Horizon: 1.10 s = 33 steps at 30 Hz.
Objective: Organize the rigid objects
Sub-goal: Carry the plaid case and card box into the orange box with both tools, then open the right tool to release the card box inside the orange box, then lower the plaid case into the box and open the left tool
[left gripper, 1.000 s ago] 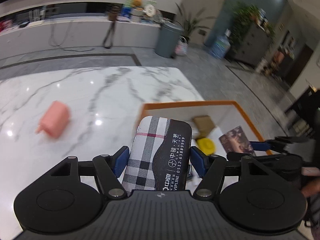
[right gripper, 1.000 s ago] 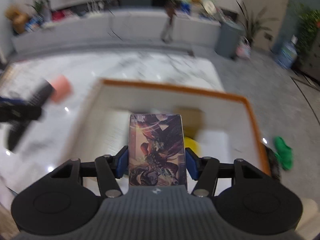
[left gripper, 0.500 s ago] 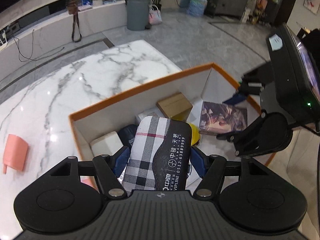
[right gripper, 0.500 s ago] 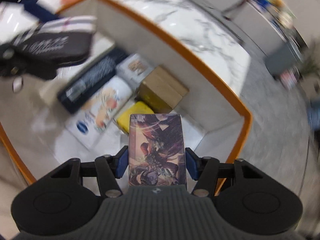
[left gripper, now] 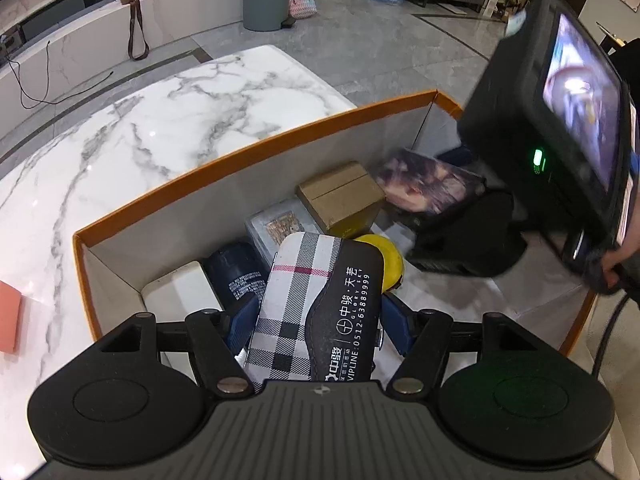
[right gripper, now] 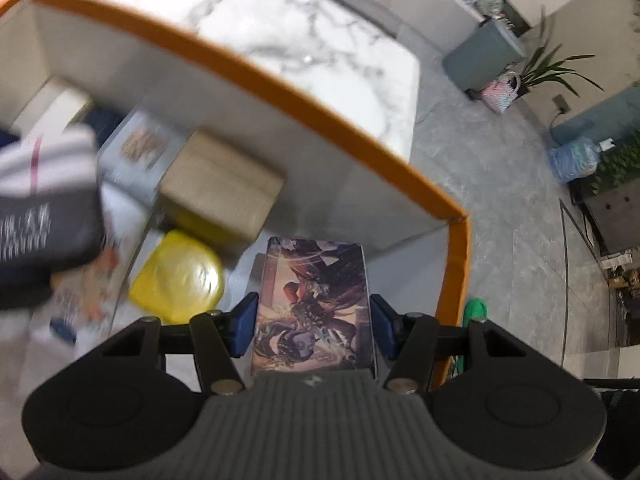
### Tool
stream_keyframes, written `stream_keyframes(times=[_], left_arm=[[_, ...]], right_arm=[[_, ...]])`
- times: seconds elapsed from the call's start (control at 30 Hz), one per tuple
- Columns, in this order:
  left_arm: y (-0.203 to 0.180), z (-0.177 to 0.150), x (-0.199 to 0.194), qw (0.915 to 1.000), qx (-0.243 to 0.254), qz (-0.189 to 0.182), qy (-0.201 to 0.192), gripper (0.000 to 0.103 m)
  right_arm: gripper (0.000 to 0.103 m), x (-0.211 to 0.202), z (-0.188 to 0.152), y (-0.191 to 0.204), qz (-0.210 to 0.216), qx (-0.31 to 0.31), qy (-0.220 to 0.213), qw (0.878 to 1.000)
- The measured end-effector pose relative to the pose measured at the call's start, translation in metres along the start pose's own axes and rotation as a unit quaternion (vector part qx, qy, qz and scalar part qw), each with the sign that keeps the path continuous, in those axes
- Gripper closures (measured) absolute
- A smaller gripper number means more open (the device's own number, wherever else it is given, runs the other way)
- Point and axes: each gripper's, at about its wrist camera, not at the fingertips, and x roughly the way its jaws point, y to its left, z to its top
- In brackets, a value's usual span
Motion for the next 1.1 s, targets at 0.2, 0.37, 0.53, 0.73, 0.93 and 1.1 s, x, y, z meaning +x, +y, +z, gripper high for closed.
stream_keyframes(times=[0.2, 0.37, 0.53, 0.73, 0.93, 1.1], left_arm=[[-0.002, 0.0, 0.009, 0.9999, -0.003, 0.002, 0.017, 0.027], [-0.004, -0.001, 0.01, 0.9997, 0.0, -0.004, 0.022, 0.027], [-0.008, 0.001, 0.013, 0.9997, 0.005, -0.005, 0.025, 0.027], [-0.012, 0.002, 0.017, 0.9995, 0.008, -0.003, 0.032, 0.027], [-0.012, 0.002, 0.018, 0.9993, 0.02, -0.008, 0.029, 0.027], [-0.02, 0.002, 0.024, 0.9984, 0.043, -0.016, 0.033, 0.027]], right_arm=[[0.039, -0.003, 0.004, -0.015, 0.037, 0.003, -0.023, 0.999], [0.047, -0.015, -0.009, -0.025, 0.091, -0.049, -0.027, 0.994], [0.059, -0.014, -0.029, -0.009, 0.093, -0.156, -0.016, 0.983], [0.056, -0.005, -0.042, 0.008, 0.038, -0.248, -0.031, 0.968], [0.057, -0.014, -0.047, 0.004, 0.088, -0.275, -0.038, 0.957], [0.071, -0.004, -0.057, 0.014, 0.055, -0.303, -0.044, 0.95]])
